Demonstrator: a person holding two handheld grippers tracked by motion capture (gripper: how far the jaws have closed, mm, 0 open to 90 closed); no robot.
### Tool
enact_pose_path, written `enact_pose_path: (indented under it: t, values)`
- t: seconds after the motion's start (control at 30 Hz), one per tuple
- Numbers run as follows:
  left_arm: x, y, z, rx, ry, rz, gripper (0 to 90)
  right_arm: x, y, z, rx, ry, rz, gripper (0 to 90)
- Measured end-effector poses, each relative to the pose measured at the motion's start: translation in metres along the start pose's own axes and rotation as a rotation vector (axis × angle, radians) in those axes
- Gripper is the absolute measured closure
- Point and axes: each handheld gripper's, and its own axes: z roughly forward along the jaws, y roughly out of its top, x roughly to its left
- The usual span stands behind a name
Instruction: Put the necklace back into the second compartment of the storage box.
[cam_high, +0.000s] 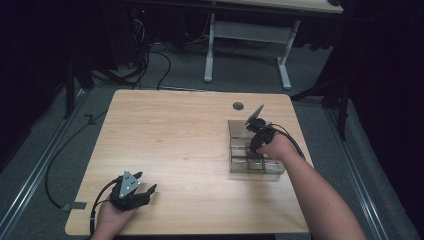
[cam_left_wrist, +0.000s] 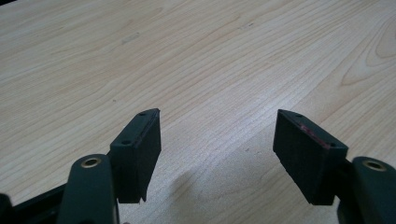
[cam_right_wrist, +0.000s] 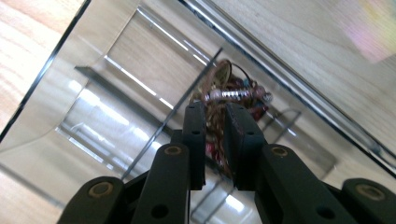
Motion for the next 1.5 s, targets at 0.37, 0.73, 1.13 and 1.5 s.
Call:
enact_pose_path:
  t: [0.37, 0.73, 1.13, 1.5]
  values:
    - [0.001, 0.000, 0.000, 0.001, 0.000, -0.007, 32.6, 0.003, -0.022, -0.022, 0.000, 0.036, 0.045, 78.7]
    - [0.001, 0.000, 0.000, 0.002, 0.001, -0.008, 32.6, 0.014, -0.061, -0.037, -0.024, 0.039, 0.080, 78.6]
    - [0.001, 0.000, 0.000, 0.002, 0.002, -0.006, 32.5, 0.043, -0.102, -0.036, -0.152, 0.027, 0.064, 75.3]
    - [0.000, 0.000, 0.000, 0.000, 0.008, -0.001, 32.4, 0.055, -0.139, -0.009, -0.343, 0.025, 0.128, 66.4]
